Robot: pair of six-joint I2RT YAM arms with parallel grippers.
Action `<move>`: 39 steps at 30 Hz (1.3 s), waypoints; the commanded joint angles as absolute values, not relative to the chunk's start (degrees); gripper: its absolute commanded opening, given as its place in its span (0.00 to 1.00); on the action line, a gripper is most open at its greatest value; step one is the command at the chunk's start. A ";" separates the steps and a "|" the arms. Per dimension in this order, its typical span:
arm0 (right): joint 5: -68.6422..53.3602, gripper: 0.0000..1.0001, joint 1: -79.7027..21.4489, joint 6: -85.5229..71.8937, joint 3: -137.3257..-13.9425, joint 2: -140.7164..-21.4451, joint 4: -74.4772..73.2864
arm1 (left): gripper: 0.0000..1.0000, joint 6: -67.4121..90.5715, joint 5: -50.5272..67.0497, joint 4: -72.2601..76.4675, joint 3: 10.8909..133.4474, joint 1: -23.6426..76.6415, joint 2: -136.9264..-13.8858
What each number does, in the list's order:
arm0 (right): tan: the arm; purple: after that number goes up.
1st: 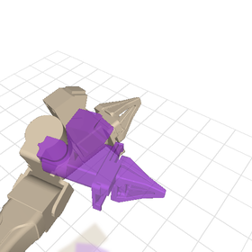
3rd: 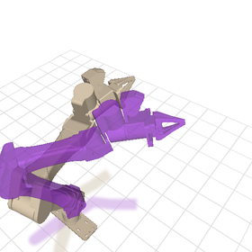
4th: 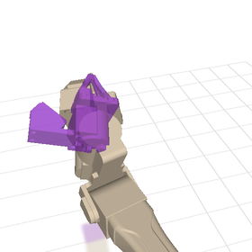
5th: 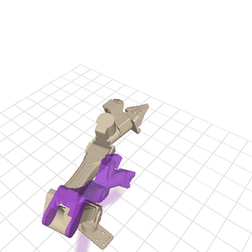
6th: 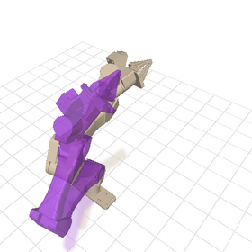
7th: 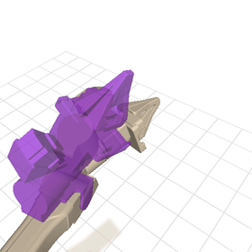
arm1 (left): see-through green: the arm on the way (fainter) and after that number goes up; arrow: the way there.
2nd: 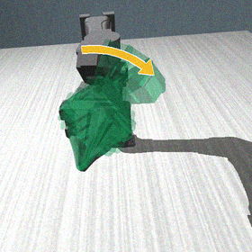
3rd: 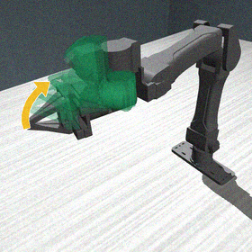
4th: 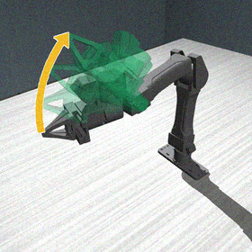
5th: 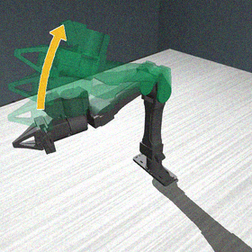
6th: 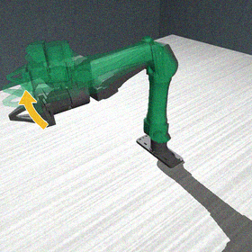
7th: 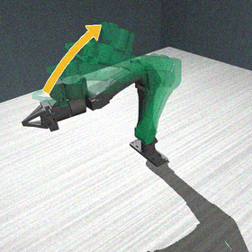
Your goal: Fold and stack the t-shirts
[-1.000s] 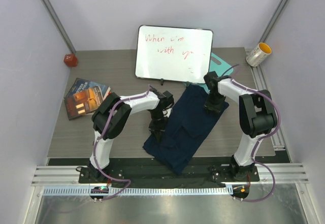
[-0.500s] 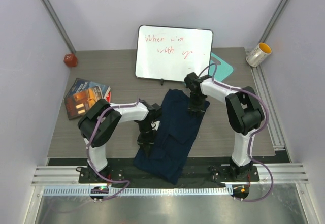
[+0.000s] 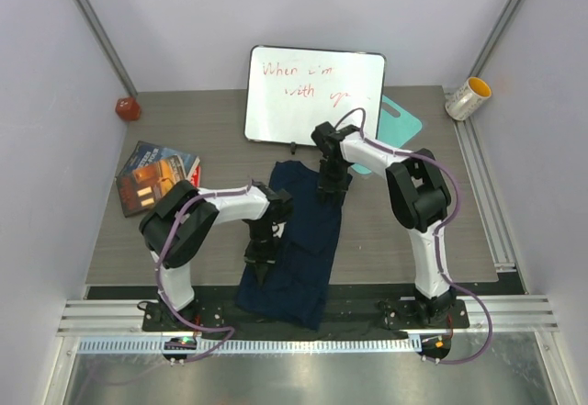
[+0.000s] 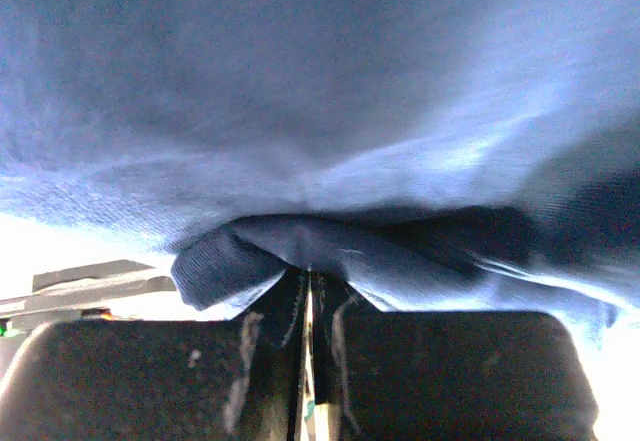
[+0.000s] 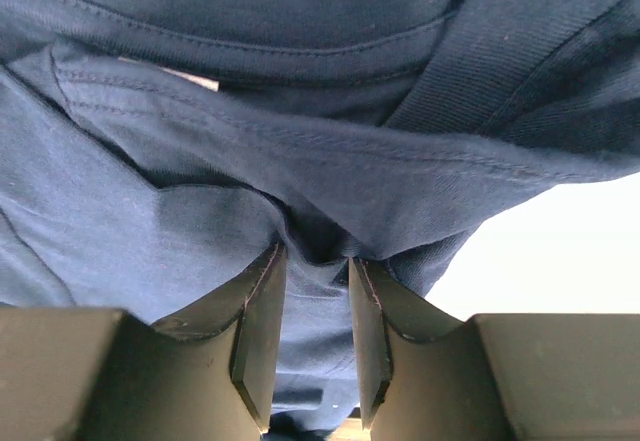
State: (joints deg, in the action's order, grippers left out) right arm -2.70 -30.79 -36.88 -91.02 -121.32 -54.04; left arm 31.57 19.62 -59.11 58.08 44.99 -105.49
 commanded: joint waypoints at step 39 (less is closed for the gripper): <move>-19.51 0.38 -29.97 -31.29 -133.33 -150.82 -43.95 | 0.00 37.00 11.33 -62.75 83.22 41.31 -127.08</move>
State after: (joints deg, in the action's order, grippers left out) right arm -22.46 -31.31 -32.82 -133.53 -148.03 -49.78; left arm 35.75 13.72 -69.45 78.96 43.79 -120.05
